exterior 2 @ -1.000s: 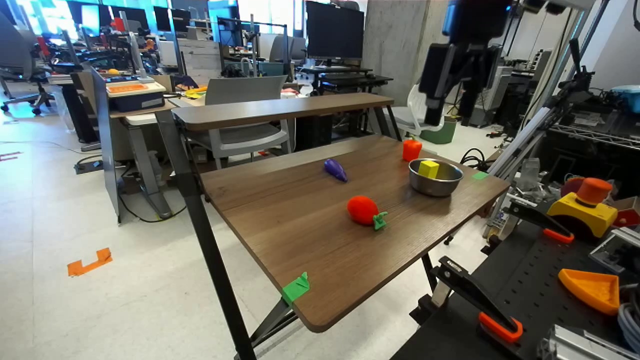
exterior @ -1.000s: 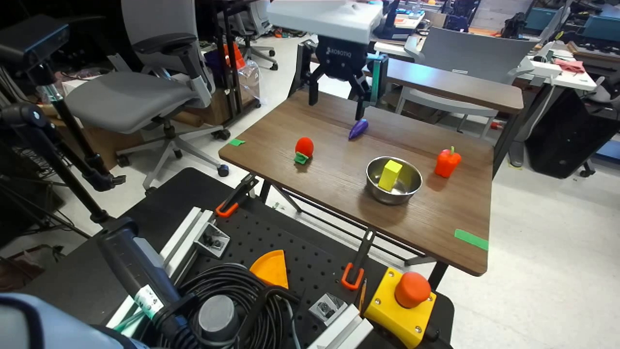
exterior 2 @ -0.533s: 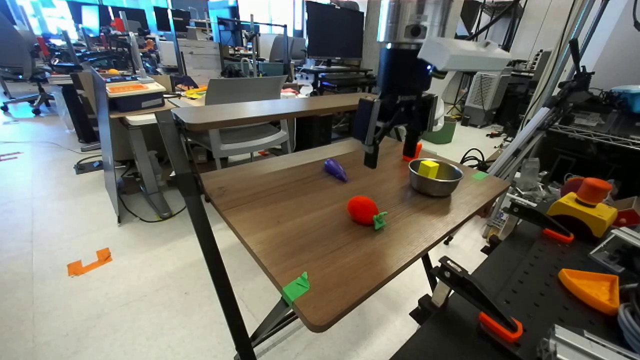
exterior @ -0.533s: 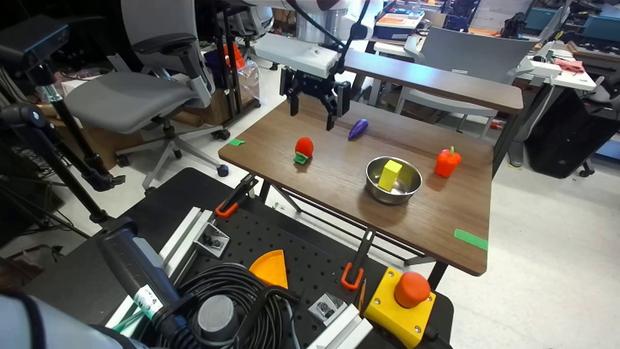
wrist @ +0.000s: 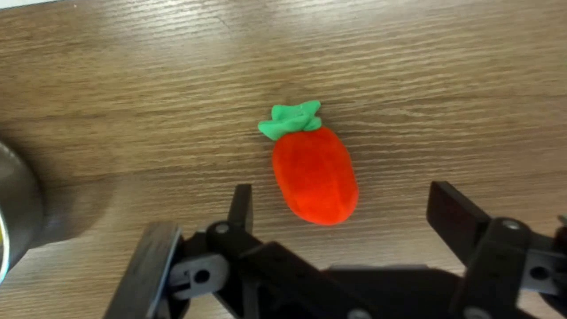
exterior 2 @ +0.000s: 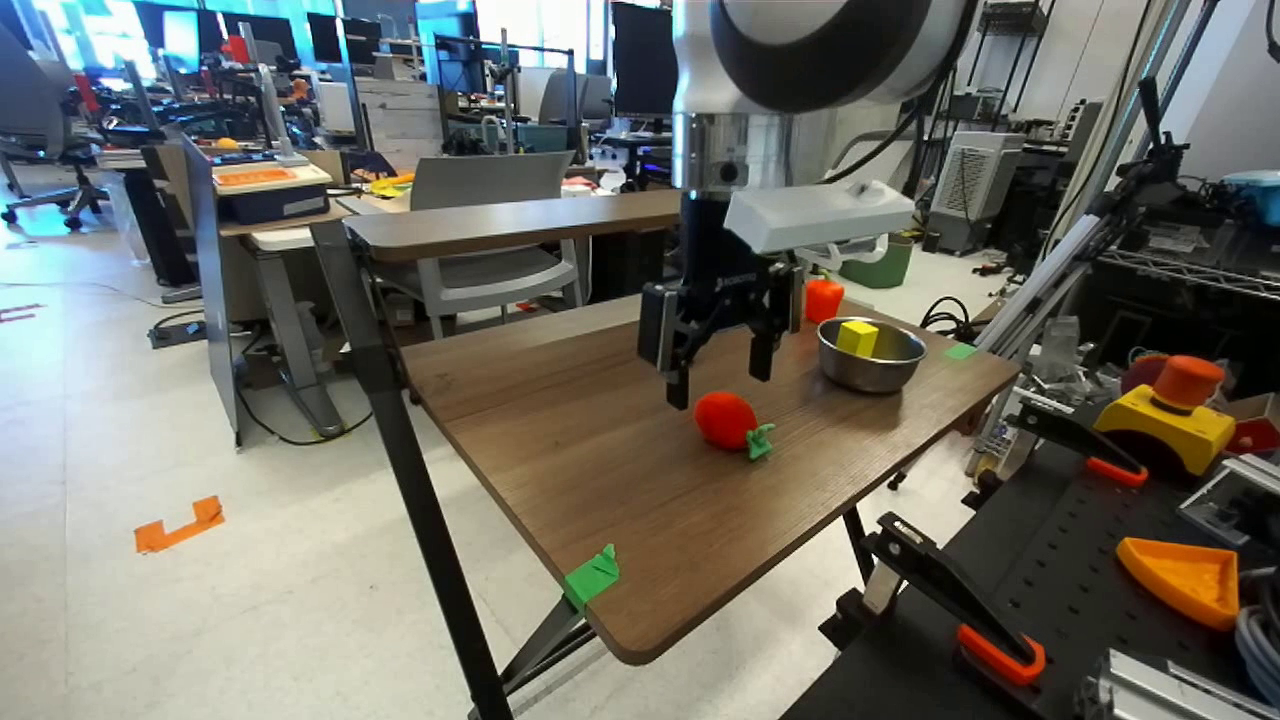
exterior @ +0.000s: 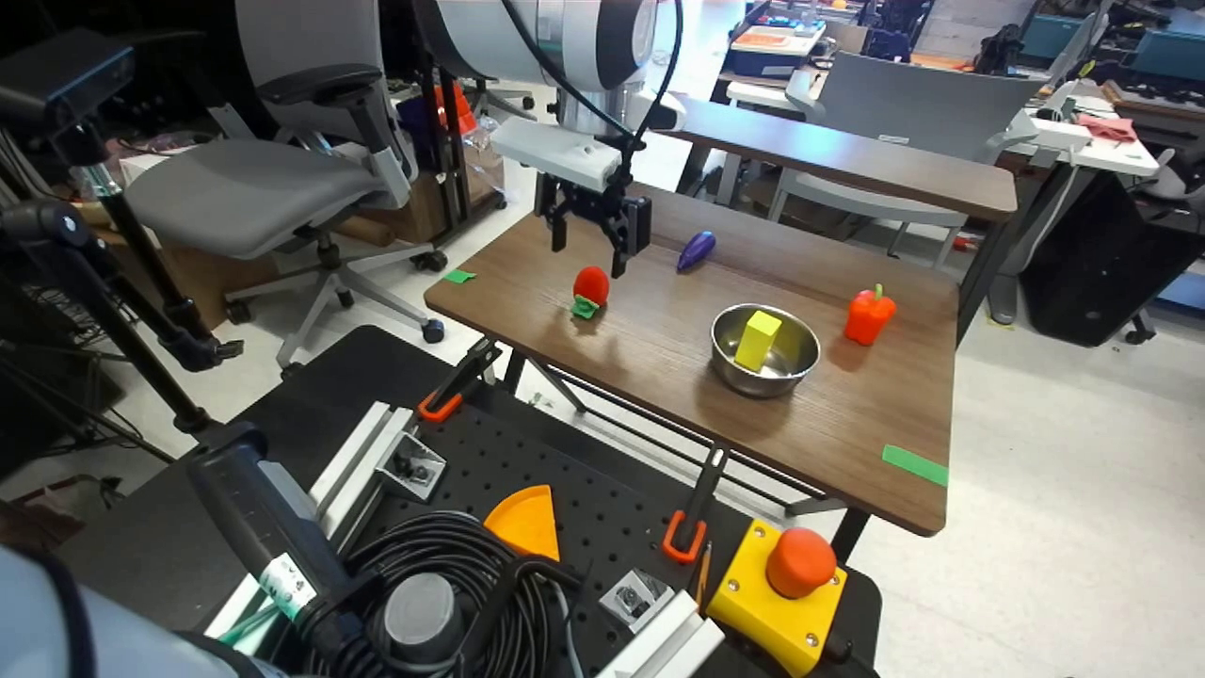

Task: Move the strawberry plush backwards

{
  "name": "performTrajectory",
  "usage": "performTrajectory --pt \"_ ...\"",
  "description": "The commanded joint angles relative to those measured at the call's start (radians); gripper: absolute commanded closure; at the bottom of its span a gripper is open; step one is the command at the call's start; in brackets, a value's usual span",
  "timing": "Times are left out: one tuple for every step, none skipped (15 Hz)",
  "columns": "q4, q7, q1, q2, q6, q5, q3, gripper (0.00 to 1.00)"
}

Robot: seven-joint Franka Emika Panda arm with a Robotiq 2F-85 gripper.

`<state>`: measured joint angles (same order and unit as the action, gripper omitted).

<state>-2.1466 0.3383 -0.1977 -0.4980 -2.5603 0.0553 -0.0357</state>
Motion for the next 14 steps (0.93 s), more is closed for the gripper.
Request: performTrajectory --pt "0.084 0.048 -0.049 -0.09 0.015 0.025 0.044 0.05" --pt "0.098 0.054 -0.057 -0.107 0.022 0.024 0.052 0.26" --pt "0.111 0.064 -0.065 -0.121 0.027 0.025 0.062 0.29" --pt "0.124 0.067 -0.07 -0.136 0.035 0.02 0.065 0.32" --pt "0.135 0.07 -0.074 -0.146 0.045 0.016 0.069 0.39" --pt "0.141 0.069 -0.075 -0.152 0.053 0.01 0.067 0.49" --pt "0.144 0.069 -0.075 -0.153 0.059 0.007 0.066 0.56" --pt "0.142 0.064 -0.072 -0.143 0.066 -0.001 0.059 0.64" --pt "0.138 0.061 -0.071 -0.128 0.071 -0.006 0.055 0.7" --pt "0.132 0.052 -0.064 -0.111 0.076 -0.016 0.046 0.79" --pt "0.124 0.041 -0.055 -0.091 0.083 -0.027 0.036 0.86" --pt "0.116 0.03 -0.047 -0.068 0.089 -0.036 0.027 0.92" --pt "0.116 0.029 -0.043 -0.052 0.096 -0.042 0.022 0.98" --pt "0.125 0.029 -0.039 -0.038 0.106 -0.05 0.018 0.99"
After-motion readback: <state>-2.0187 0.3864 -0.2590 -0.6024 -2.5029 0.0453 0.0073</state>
